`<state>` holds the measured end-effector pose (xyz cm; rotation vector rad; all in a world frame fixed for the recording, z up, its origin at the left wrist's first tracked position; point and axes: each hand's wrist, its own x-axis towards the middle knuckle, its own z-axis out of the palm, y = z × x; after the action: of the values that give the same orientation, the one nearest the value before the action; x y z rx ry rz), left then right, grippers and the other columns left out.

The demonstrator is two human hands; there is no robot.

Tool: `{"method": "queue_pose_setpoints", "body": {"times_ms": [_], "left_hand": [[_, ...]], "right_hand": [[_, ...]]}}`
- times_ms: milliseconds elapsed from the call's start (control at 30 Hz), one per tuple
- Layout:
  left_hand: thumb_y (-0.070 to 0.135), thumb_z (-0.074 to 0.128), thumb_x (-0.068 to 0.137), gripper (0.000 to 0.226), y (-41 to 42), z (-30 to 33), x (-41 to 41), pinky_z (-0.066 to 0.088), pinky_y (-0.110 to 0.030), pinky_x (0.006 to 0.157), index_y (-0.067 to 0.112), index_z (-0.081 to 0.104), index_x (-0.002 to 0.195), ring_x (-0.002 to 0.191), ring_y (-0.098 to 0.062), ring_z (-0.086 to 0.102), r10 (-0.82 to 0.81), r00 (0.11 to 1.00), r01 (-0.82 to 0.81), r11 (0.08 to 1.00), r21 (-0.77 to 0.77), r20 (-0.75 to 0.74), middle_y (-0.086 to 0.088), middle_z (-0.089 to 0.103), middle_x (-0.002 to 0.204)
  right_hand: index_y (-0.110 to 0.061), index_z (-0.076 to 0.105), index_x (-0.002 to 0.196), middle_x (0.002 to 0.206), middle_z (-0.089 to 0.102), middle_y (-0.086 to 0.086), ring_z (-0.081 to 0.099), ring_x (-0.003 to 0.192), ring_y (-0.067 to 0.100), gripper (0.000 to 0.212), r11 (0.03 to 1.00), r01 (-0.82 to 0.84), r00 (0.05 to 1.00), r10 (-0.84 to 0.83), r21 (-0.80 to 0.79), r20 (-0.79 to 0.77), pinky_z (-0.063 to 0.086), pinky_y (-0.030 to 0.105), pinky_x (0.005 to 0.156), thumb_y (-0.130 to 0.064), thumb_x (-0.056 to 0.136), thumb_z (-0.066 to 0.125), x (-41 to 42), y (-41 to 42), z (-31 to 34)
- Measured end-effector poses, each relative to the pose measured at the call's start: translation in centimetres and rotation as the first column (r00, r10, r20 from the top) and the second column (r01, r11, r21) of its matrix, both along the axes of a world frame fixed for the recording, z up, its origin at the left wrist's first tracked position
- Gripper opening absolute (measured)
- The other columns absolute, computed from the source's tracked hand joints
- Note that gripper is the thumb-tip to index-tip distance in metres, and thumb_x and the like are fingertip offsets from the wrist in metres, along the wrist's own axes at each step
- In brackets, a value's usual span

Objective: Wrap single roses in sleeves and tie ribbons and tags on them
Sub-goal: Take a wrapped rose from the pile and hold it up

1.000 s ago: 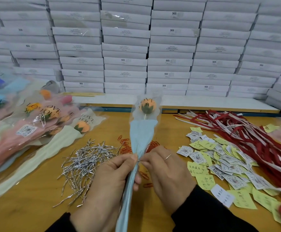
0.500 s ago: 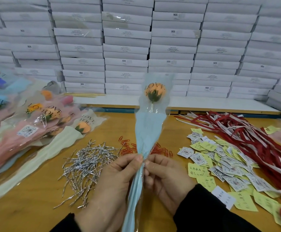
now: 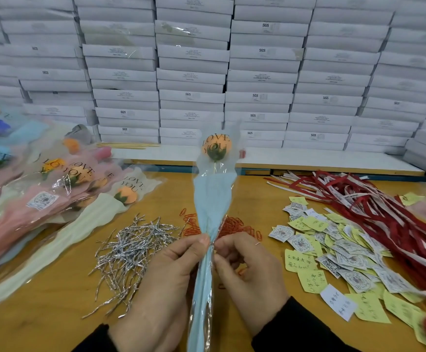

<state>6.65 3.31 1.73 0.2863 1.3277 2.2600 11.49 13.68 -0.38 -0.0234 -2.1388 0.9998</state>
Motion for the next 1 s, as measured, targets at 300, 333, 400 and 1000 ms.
{"method": "queue_pose_setpoints", "body": {"times_ms": [300, 333, 400, 1000], "left_hand": [[0.014, 0.066, 0.063, 0.014, 0.2, -0.1, 0.0, 0.045, -0.022, 0.037, 0.003, 0.073, 0.069, 0.037, -0.022, 0.05, -0.004, 0.999, 0.003, 0.999, -0.045, -0.032, -0.017, 0.056, 0.052], [0.015, 0.067, 0.063, 0.014, 0.2, -0.2, -0.1, 0.044, -0.022, 0.036, 0.004, 0.073, 0.069, 0.036, -0.023, 0.049, -0.009, 0.999, 0.007, 0.999, -0.05, -0.039, -0.018, 0.054, 0.051], [0.016, 0.067, 0.062, 0.014, 0.1, -0.2, -0.2, 0.044, -0.024, 0.036, 0.005, 0.072, 0.068, 0.034, -0.024, 0.048, -0.026, 0.999, 0.024, 0.998, -0.05, -0.041, -0.019, 0.053, 0.051], [0.016, 0.063, 0.072, 0.016, 0.3, -0.5, -0.6, 0.044, -0.03, 0.035, 0.002, 0.067, 0.065, 0.03, -0.023, 0.042, 0.026, 0.999, -0.027, 0.999, -0.025, -0.029, -0.022, 0.05, 0.049]], "right_hand": [[-0.005, 0.051, 0.067, 0.051, 0.05, 0.003, 0.045, 0.041, 0.011, 0.029, 0.58, -0.184, 0.888, 0.444, -0.793, 0.119, 0.038, 0.022, 0.046, 0.0, 0.094, 0.043, -0.2, 0.1, 1.0], [-0.003, 0.05, 0.067, 0.049, 0.048, 0.004, 0.042, 0.039, 0.012, 0.028, 0.462, -0.179, 0.867, 0.491, -0.868, 0.083, 0.035, 0.022, 0.043, -0.001, 0.093, 0.042, -0.3, 0.0, 1.0], [-0.001, 0.048, 0.068, 0.047, 0.042, 0.005, 0.036, 0.037, 0.014, 0.024, 0.303, -0.166, 0.843, 0.537, -0.938, 0.025, 0.03, 0.022, 0.039, -0.002, 0.091, 0.041, -0.3, -0.3, 1.2], [-0.012, 0.046, 0.045, 0.035, 0.044, -0.004, 0.04, 0.027, 0.009, 0.049, 0.742, -0.054, 0.774, 0.454, -0.668, 0.442, 0.03, 0.016, 0.031, -0.017, 0.094, 0.045, -0.3, -0.5, 1.4]]}}
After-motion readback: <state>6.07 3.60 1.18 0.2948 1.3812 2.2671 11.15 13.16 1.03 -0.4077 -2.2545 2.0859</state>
